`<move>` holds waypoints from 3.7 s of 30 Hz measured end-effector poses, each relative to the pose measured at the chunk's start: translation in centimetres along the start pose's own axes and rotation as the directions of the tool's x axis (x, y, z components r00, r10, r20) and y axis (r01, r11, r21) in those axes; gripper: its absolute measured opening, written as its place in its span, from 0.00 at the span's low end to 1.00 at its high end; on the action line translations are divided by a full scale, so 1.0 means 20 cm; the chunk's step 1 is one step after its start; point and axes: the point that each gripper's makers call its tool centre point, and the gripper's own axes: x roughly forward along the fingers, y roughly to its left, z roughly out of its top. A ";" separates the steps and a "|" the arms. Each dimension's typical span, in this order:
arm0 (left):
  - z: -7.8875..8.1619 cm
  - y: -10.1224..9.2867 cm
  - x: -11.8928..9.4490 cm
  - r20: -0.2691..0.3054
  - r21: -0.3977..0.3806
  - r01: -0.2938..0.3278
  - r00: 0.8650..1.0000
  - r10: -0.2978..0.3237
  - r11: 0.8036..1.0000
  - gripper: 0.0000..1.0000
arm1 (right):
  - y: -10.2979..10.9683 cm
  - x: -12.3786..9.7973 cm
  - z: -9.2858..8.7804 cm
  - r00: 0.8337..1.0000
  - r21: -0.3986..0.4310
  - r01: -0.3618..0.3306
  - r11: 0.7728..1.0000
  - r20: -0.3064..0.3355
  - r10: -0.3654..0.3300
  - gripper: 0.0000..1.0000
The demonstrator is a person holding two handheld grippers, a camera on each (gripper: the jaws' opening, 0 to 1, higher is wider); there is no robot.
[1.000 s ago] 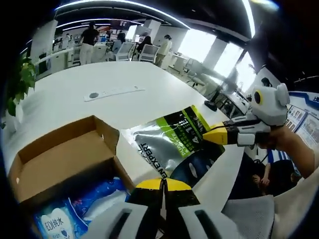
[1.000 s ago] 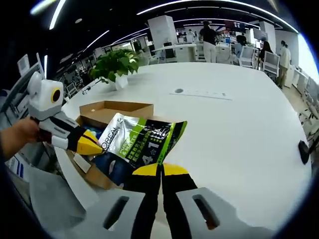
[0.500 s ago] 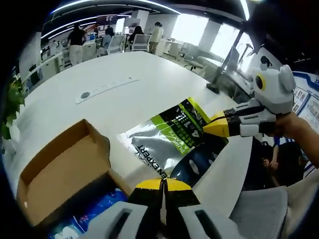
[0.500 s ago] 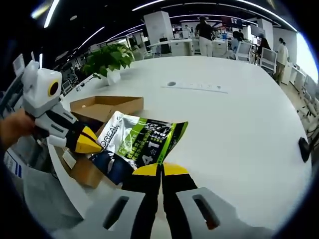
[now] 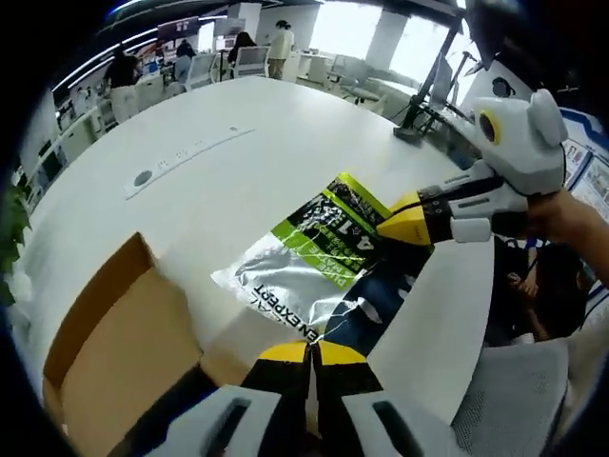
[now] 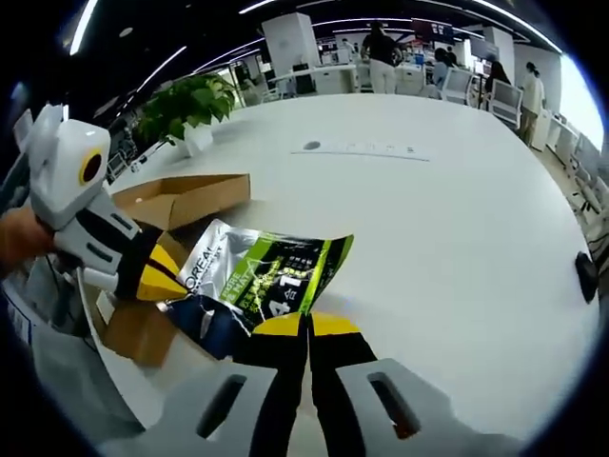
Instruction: Operate the shoe box by opening the lid, removing the specified soft item, and placing it in the target area until the item is outside and the box remains undamaged.
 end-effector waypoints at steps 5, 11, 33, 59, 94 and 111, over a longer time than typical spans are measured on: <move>-0.01 0.01 0.04 -0.043 0.057 -0.010 0.999 0.013 0.998 0.01 | -0.01 0.05 -0.01 1.000 -0.015 0.006 1.000 -0.016 -0.006 0.00; -0.02 0.03 0.07 -0.089 0.129 -0.017 0.996 0.028 0.992 0.01 | -0.03 0.11 -0.04 0.999 -0.029 0.009 1.000 -0.043 -0.010 0.00; -0.04 0.04 0.17 -0.194 0.423 -0.033 0.973 0.126 0.906 0.02 | -0.07 0.19 -0.12 0.996 -0.020 0.028 0.999 -0.088 -0.030 0.00; -0.11 0.01 0.10 -0.163 0.632 -0.092 0.955 0.247 0.770 0.13 | -0.07 0.23 -0.16 0.995 -0.063 0.026 0.998 -0.097 -0.032 0.00; 0.01 -0.13 -0.33 0.211 0.202 -0.049 0.978 0.005 0.978 0.34 | -0.02 0.02 -0.03 0.997 -0.098 0.071 0.993 0.005 -0.071 0.18; -0.16 0.03 -0.60 0.303 0.076 -0.107 0.950 0.079 0.991 0.48 | 0.21 -0.14 0.07 0.997 -0.157 0.026 0.987 0.076 -0.014 0.28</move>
